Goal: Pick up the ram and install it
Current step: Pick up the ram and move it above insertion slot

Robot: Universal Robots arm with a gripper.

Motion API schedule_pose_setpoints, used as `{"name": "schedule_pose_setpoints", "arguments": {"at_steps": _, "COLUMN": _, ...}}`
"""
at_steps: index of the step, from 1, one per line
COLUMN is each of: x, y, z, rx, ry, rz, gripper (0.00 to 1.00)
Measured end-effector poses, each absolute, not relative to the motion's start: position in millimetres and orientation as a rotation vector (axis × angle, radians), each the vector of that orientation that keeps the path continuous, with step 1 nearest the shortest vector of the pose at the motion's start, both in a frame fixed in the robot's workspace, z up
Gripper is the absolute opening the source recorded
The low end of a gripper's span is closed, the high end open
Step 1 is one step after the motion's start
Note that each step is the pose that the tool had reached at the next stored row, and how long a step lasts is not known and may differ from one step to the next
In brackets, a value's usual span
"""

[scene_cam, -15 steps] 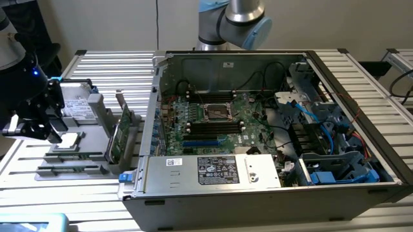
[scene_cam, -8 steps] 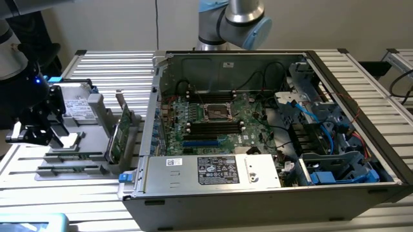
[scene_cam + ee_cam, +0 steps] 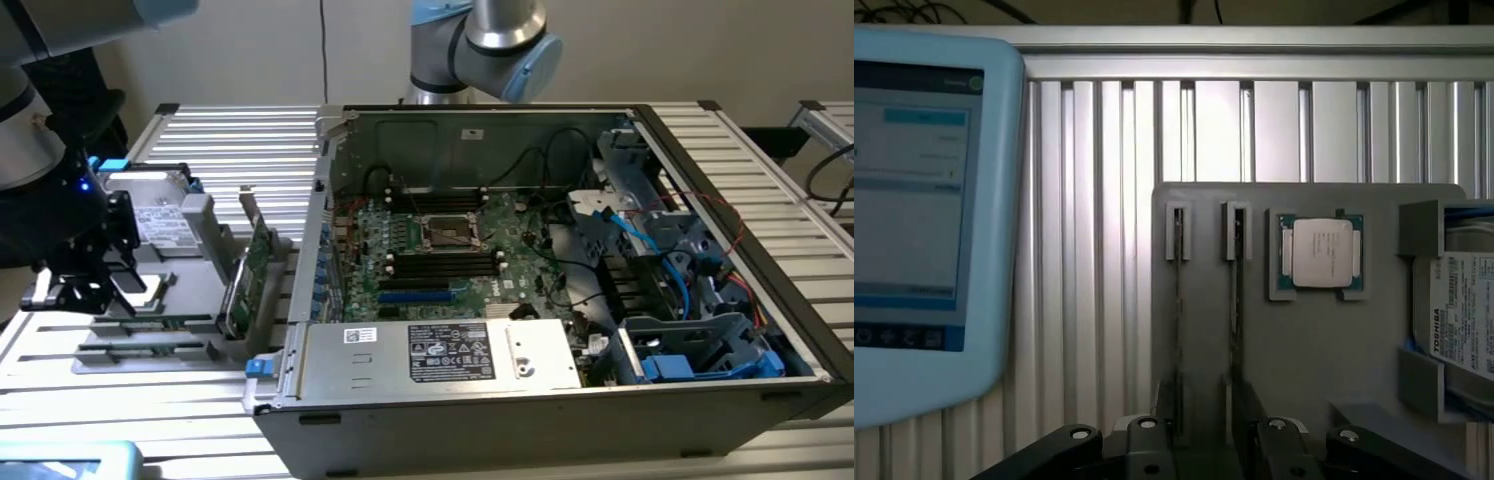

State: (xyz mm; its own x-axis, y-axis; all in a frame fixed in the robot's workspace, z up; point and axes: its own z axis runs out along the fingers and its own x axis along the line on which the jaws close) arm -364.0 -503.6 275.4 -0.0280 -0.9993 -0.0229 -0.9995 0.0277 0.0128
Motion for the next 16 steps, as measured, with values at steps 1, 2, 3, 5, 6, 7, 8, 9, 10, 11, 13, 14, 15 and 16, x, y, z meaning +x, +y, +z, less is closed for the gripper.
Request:
{"name": "schedule_pose_setpoints", "arguments": {"at_steps": 1, "x": -364, "y": -504, "z": 274, "rx": -2.185, "ry": 2.246, "rz": 0.04, "gripper": 0.36}}
{"name": "schedule_pose_setpoints", "arguments": {"at_steps": 2, "x": -364, "y": -505, "z": 272, "rx": -2.185, "ry": 2.246, "rz": 0.04, "gripper": 0.36}}
{"name": "schedule_pose_setpoints", "arguments": {"at_steps": 3, "x": -364, "y": -505, "z": 270, "rx": -2.185, "ry": 2.246, "rz": 0.04, "gripper": 0.36}}
{"name": "schedule_pose_setpoints", "arguments": {"at_steps": 5, "x": -364, "y": -506, "z": 266, "rx": -2.185, "ry": 2.245, "rz": 0.041, "gripper": 0.36}}
{"name": "schedule_pose_setpoints", "arguments": {"at_steps": 6, "x": -364, "y": -507, "z": 265, "rx": -2.185, "ry": 2.245, "rz": 0.041, "gripper": 0.36}}
{"name": "schedule_pose_setpoints", "arguments": {"at_steps": 7, "x": -364, "y": -508, "z": 263, "rx": -2.185, "ry": 2.244, "rz": 0.042, "gripper": 0.36}}
{"name": "schedule_pose_setpoints", "arguments": {"at_steps": 8, "x": -364, "y": -509, "z": 261, "rx": -2.185, "ry": 2.243, "rz": 0.044, "gripper": 0.36}}
{"name": "schedule_pose_setpoints", "arguments": {"at_steps": 9, "x": -364, "y": -510, "z": 259, "rx": -2.185, "ry": 2.242, "rz": 0.045, "gripper": 0.36}}
{"name": "schedule_pose_setpoints", "arguments": {"at_steps": 10, "x": -364, "y": -511, "z": 257, "rx": -2.185, "ry": 2.241, "rz": 0.046, "gripper": 0.36}}
{"name": "schedule_pose_setpoints", "arguments": {"at_steps": 11, "x": -364, "y": -512, "z": 255, "rx": -2.185, "ry": 2.24, "rz": 0.047, "gripper": 0.36}}
{"name": "schedule_pose_setpoints", "arguments": {"at_steps": 13, "x": -364, "y": -513, "z": 252, "rx": -2.185, "ry": 2.238, "rz": 0.049, "gripper": 0.36}}
{"name": "schedule_pose_setpoints", "arguments": {"at_steps": 14, "x": -364, "y": -513, "z": 250, "rx": -2.185, "ry": 2.238, "rz": 0.049, "gripper": 0.36}}
{"name": "schedule_pose_setpoints", "arguments": {"at_steps": 15, "x": -364, "y": -513, "z": 248, "rx": -2.187, "ry": 2.236, "rz": 0.049, "gripper": 0.36}}
{"name": "schedule_pose_setpoints", "arguments": {"at_steps": 16, "x": -364, "y": -513, "z": 246, "rx": -2.188, "ry": 2.235, "rz": 0.049, "gripper": 0.36}}
